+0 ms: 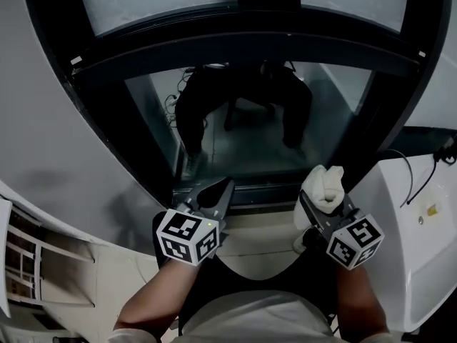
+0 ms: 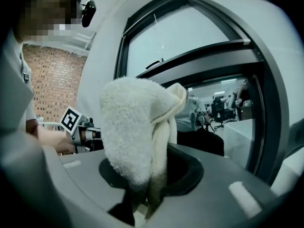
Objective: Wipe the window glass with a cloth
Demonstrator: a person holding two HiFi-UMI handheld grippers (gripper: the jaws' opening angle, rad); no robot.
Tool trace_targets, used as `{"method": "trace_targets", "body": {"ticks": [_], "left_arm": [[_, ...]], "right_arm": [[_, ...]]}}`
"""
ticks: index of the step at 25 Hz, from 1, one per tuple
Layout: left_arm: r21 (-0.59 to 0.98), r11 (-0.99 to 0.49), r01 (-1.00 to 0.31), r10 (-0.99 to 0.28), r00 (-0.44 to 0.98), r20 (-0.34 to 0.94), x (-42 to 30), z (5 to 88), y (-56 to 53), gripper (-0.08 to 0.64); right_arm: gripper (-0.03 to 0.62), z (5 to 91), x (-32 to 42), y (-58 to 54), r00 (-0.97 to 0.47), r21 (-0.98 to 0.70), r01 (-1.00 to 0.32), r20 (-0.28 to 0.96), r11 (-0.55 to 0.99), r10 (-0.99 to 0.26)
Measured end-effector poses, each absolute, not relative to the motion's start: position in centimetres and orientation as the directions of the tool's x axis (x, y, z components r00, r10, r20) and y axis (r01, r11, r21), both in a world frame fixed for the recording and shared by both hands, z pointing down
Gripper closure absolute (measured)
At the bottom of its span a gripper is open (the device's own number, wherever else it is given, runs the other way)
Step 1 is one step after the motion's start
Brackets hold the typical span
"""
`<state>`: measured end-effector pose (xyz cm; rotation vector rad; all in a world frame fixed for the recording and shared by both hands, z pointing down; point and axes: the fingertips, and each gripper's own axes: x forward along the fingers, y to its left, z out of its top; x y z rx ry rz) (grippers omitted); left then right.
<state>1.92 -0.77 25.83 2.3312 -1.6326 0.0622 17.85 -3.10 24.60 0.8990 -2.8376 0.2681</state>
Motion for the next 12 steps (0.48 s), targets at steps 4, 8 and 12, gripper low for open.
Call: {"method": "trace_targets", "body": {"ticks": [4,8,12], "left_arm": [[0.22,-0.297,-0.929,-0.918,0.341,0.202,1.7,25.4,1.3,0.543],[0.215,-0.286,-0.934,-0.93,0.325,0.174,1.4,24.4,2.3,0.543],[0.205,-0.28,-0.938,-0.935,0.315,0.162,0.9,23.8,2.7,0.543]], "right_arm": [[0.468,24.1,20.1,-2.0,-0.8,-0.125,-0.594,0.194,0.795,-0.568],[0.468,23.5,21.5,-1.6,-0.79,-0.111,-0.608,0.188,0.786,-0.584],[0.468,23.3,22.4,-1.4,-0.781,-0.104,-0.619,0.194,0.779,-0.594]]}}
